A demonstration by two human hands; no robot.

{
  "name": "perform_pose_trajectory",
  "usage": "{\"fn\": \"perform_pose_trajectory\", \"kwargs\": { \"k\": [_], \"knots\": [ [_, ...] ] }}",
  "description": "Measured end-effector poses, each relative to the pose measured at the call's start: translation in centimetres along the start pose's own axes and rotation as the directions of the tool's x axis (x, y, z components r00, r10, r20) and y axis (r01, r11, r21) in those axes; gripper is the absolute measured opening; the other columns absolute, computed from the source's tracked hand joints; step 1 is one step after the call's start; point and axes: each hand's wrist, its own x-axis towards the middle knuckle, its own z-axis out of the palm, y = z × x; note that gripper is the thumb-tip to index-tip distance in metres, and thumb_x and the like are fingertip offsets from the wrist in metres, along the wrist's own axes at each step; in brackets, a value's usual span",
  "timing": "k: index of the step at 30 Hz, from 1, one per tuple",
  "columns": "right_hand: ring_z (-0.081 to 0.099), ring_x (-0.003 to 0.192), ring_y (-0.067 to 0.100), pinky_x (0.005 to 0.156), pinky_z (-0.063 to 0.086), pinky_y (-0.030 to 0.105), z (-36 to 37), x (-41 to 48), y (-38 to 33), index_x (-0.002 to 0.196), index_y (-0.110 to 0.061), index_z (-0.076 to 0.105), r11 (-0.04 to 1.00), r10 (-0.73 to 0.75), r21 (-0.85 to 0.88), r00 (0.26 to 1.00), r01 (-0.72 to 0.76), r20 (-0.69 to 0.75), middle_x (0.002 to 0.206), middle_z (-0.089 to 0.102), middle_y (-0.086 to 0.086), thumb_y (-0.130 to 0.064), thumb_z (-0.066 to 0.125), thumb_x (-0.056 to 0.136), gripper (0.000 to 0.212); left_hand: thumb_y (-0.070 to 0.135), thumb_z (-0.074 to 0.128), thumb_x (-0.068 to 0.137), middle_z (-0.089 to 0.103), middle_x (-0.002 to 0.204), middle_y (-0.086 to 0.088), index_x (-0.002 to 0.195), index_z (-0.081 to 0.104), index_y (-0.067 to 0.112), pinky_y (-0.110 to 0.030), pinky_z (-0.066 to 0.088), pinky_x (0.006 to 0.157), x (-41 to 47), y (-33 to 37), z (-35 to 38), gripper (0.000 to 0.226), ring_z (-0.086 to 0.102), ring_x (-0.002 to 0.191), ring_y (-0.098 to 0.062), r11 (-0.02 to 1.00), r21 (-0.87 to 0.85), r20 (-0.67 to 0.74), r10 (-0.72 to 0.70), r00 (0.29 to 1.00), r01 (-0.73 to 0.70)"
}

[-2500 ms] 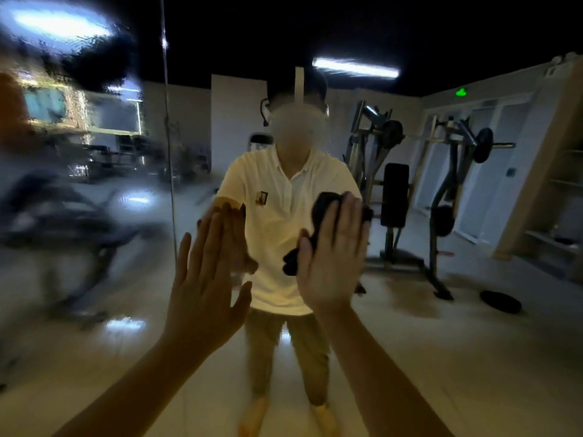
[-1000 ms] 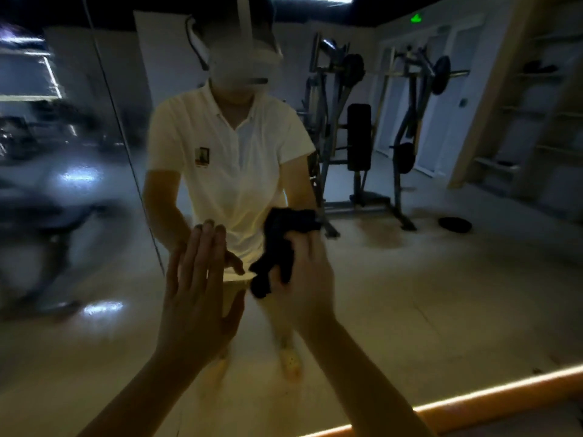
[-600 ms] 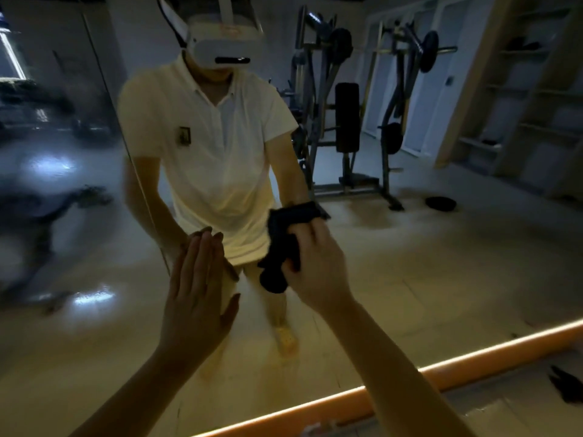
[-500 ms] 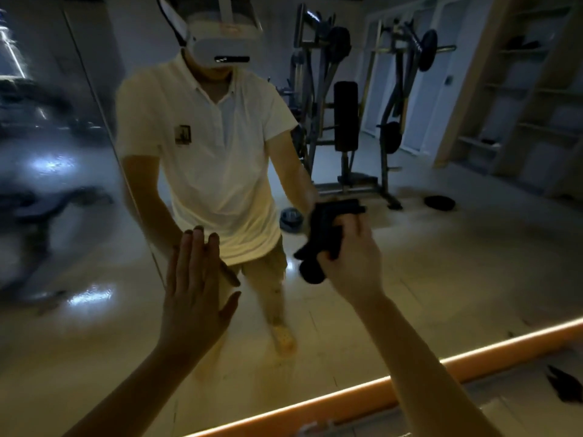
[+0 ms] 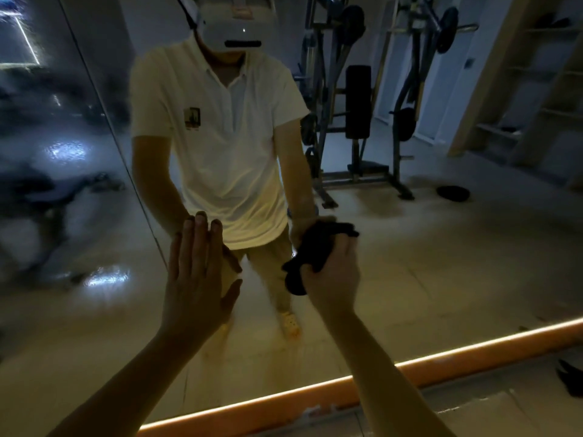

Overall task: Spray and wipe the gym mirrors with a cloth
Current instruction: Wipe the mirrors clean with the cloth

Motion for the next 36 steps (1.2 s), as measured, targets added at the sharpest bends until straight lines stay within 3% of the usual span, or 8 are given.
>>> {"fn": "perform_pose_trajectory", "kwargs": {
  "k": [6, 10, 16, 19, 24, 28, 33, 36],
  "knots": [
    [0.063, 0.097, 0.027, 0.079, 0.058, 0.035, 6.0, -6.2, -6.2, 0.119, -0.012, 0.056, 0.935, -0.35, -0.006, 0.924, 0.355, 0.15, 0.115, 0.059, 0.01, -0.039, 0.063, 0.086, 0.044, 0.034, 0.057, 0.095, 0.014, 0.171, -0.025, 0.161, 0.024, -0.007, -0.06, 0.021, 0.127, -2.3, -0.8, -1.5, 0.084, 0.018, 0.158, -0.043, 0.996, -0.08, -0.028, 0.041, 0.999, -0.043],
    [0.064, 0.091, 0.025, 0.074, 0.058, 0.034, 5.6, -5.9, -4.5, 0.119, -0.014, 0.057, 0.883, -0.454, -0.04, 0.872, 0.468, 0.18, 0.114, 0.059, 0.01, -0.031, 0.074, 0.09, 0.038, 0.033, 0.053, 0.092, 0.015, 0.17, -0.028, 0.161, 0.023, -0.006, -0.064, 0.024, 0.124, -4.2, -1.4, -0.7, 0.085, 0.019, 0.157, -0.046, 0.997, -0.053, 0.036, 0.054, 0.998, -0.052],
    [0.062, 0.099, 0.027, 0.073, 0.058, 0.04, -0.8, -1.5, 2.7, 0.122, -0.016, 0.045, 0.996, -0.085, 0.023, 0.993, 0.083, 0.079, 0.125, 0.05, 0.007, -0.028, 0.081, 0.08, 0.056, 0.022, 0.08, 0.085, 0.02, 0.168, -0.031, 0.157, 0.031, -0.009, -0.067, 0.025, 0.123, -3.3, 0.9, 1.1, 0.093, 0.02, 0.156, -0.049, 0.996, -0.021, 0.058, 0.085, 0.995, -0.084],
    [0.058, 0.108, 0.008, 0.086, 0.054, 0.022, -3.4, 0.6, 7.6, 0.123, -0.018, 0.049, 0.983, 0.126, 0.132, 0.991, -0.129, 0.037, 0.124, 0.05, -0.003, -0.025, 0.081, 0.076, 0.058, 0.031, 0.088, 0.078, 0.017, 0.168, -0.032, 0.158, 0.031, -0.007, -0.067, 0.022, 0.124, -3.1, 1.5, 2.2, 0.105, 0.018, 0.156, -0.051, 0.999, 0.02, 0.096, 0.041, 0.995, -0.043],
    [0.064, 0.103, 0.034, 0.094, 0.054, 0.045, -2.4, 2.3, 16.3, 0.119, -0.008, 0.062, 0.895, 0.445, 0.012, 0.894, -0.446, 0.057, 0.111, 0.066, 0.011, -0.043, 0.07, 0.068, 0.062, 0.036, 0.09, 0.075, 0.007, 0.169, -0.033, 0.159, 0.029, -0.007, -0.068, 0.018, 0.124, -3.3, 1.8, 2.9, 0.112, 0.011, 0.157, -0.052, 0.997, 0.063, 0.129, 0.027, 0.991, -0.035],
    [0.065, 0.104, 0.034, 0.089, 0.059, 0.05, -0.7, 0.1, 14.3, 0.128, -0.004, 0.057, 0.794, 0.573, 0.196, 0.816, -0.575, 0.075, 0.113, 0.066, 0.014, -0.056, 0.059, 0.051, 0.093, 0.039, 0.09, 0.074, 0.005, 0.17, -0.033, 0.16, 0.027, -0.007, -0.067, 0.015, 0.125, -3.2, 2.1, 3.0, 0.116, 0.006, 0.158, -0.05, 0.997, 0.072, 0.145, 0.014, 0.989, -0.024],
    [0.047, 0.108, 0.026, 0.084, 0.047, 0.034, 1.7, -3.7, 8.0, 0.144, 0.006, 0.029, 0.659, 0.688, 0.177, 0.681, -0.731, 0.25, 0.135, 0.038, 0.019, -0.004, 0.079, 0.079, 0.082, 0.041, 0.088, 0.076, 0.006, 0.17, -0.033, 0.162, 0.023, -0.005, -0.068, 0.019, 0.124, -3.5, 1.7, 3.1, 0.117, 0.008, 0.158, -0.05, 0.999, 0.036, 0.19, 0.012, 0.982, -0.019],
    [0.049, 0.121, 0.036, 0.084, 0.046, 0.032, 4.8, -6.0, 5.6, 0.142, 0.007, 0.027, 0.624, 0.706, 0.159, 0.639, -0.765, 0.306, 0.141, 0.035, 0.025, -0.002, 0.076, 0.082, 0.078, 0.041, 0.089, 0.077, 0.006, 0.17, -0.031, 0.162, 0.021, -0.004, -0.068, 0.022, 0.123, -3.6, 1.0, 2.6, 0.118, 0.009, 0.158, -0.05, 0.998, 0.009, 0.198, 0.057, 0.979, -0.06]
  ]
}}
